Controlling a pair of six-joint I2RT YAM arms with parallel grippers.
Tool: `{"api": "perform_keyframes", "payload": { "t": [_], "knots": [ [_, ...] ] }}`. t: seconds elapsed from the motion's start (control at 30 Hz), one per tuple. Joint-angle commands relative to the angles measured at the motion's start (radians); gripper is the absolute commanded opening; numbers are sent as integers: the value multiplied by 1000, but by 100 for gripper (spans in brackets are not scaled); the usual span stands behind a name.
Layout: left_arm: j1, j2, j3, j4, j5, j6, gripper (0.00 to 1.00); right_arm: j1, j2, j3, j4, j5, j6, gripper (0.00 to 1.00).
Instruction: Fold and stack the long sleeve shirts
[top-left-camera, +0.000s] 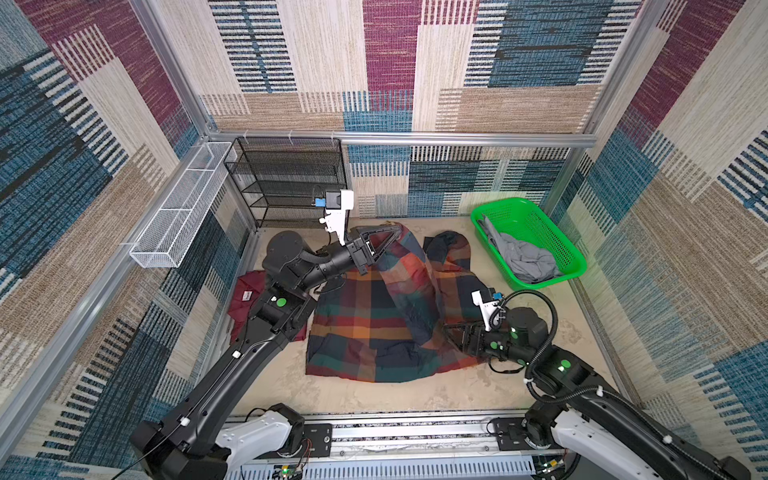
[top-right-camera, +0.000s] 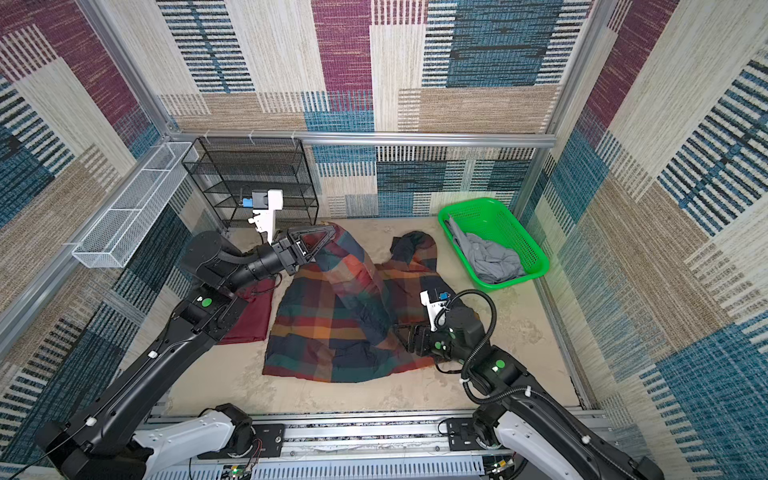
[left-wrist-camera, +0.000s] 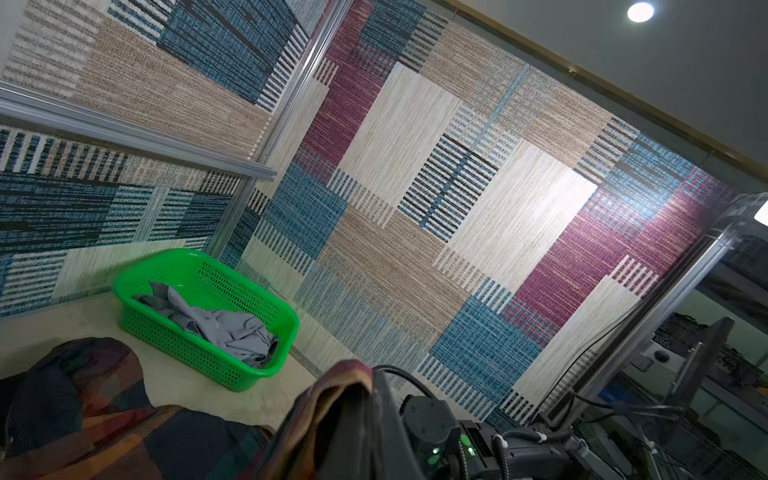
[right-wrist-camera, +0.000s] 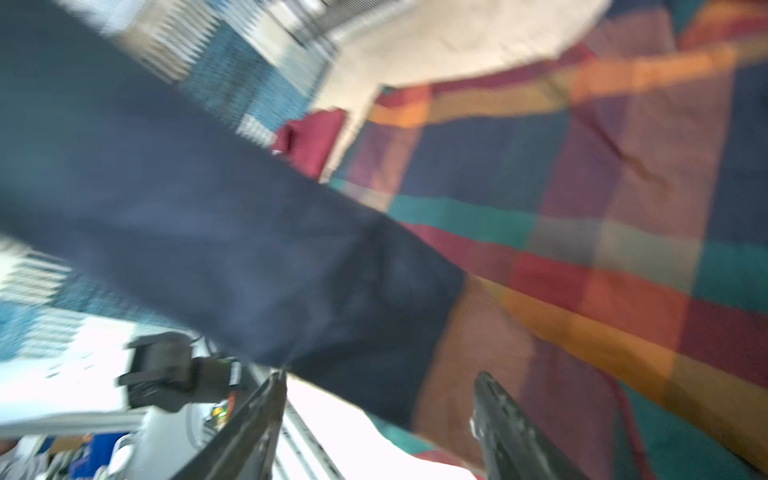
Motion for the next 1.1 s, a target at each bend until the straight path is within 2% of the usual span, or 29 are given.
{"api": "perform_keyframes", "payload": {
  "t": [0.0, 0.23, 0.37, 0.5, 0.7, 0.87, 1.07],
  "knots": [
    [-12, 21, 9, 6, -9, 9, 0, 19, -45, 25, 12, -4, 58, 73],
    [-36, 63, 40, -20, -33, 30, 0, 181, -40, 27, 162, -31, 141, 70],
    [-42, 80, 67, -33, -37, 39, 0, 302, 93, 41, 173, 43, 131, 71],
    [-55, 81, 76, -35, -41, 46, 0, 320, 244, -1, 217, 84, 159, 70],
    [-72, 48, 53, -51, -47, 63, 0, 307, 311, -23, 116, 387, 183, 67],
    [-75, 6, 14, -37, -47, 72, 0, 156, 339, -66, 6, 406, 206, 66],
    [-74, -38, -51, 17, -28, 73, 0, 36, 244, -87, -80, 485, 185, 66]
  ]
}}
